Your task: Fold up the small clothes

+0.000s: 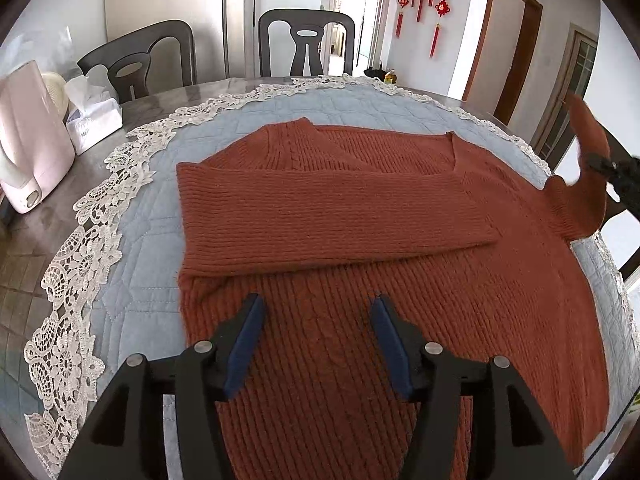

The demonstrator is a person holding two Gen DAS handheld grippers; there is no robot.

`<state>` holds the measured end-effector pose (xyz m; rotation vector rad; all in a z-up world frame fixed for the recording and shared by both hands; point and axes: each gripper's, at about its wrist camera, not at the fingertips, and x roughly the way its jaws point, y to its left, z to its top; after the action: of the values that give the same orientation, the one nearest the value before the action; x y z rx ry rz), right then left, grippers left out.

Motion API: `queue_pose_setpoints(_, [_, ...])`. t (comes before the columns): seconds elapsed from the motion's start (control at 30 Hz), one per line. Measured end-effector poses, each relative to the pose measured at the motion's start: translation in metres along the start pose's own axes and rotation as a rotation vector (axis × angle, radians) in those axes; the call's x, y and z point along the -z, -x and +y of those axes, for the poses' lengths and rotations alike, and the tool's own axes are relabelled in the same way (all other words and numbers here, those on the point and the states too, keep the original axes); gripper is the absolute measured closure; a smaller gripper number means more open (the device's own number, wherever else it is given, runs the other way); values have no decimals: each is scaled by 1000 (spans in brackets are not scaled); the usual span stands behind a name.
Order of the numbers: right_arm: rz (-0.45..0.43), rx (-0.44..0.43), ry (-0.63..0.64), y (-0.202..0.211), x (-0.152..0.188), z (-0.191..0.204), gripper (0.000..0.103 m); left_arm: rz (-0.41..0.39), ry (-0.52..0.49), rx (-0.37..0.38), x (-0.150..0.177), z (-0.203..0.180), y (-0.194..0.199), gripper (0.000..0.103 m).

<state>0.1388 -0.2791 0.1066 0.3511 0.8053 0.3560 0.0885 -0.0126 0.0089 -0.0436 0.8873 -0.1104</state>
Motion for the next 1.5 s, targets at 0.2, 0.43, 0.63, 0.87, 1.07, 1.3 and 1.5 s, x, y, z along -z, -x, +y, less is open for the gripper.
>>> queue_pose_setpoints(0.2, [218,-53,123,-68,34,33,91,-3,11,16,0,2,0,43])
queue_pose_setpoints(0.43, [220,-124,213,-31,55,37,77,-20,42,105,-4,6,14,43])
queue_pose_setpoints(0.63, [118,-71,158,-7,53,12,77,-48,34,237,-33,-17,21,43])
queue_pose_setpoints(0.87, [132,-16,84,-9,63,-13,77,53,-15,307,-59,-57,-25,49])
queue_pose_setpoints(1.07, [150,15,77,-13,68,-22,77,80,-64,294,-63,-74,-42,95])
queue_pose_setpoints(1.3, [144,13,74,-13,69,-24,77,-60,-77,366,-89,-72,-13,97])
queue_pose_setpoints(1.5, [107,28,95,-3,59,-19,77,53,-36,317,-84,-53,-48,97])
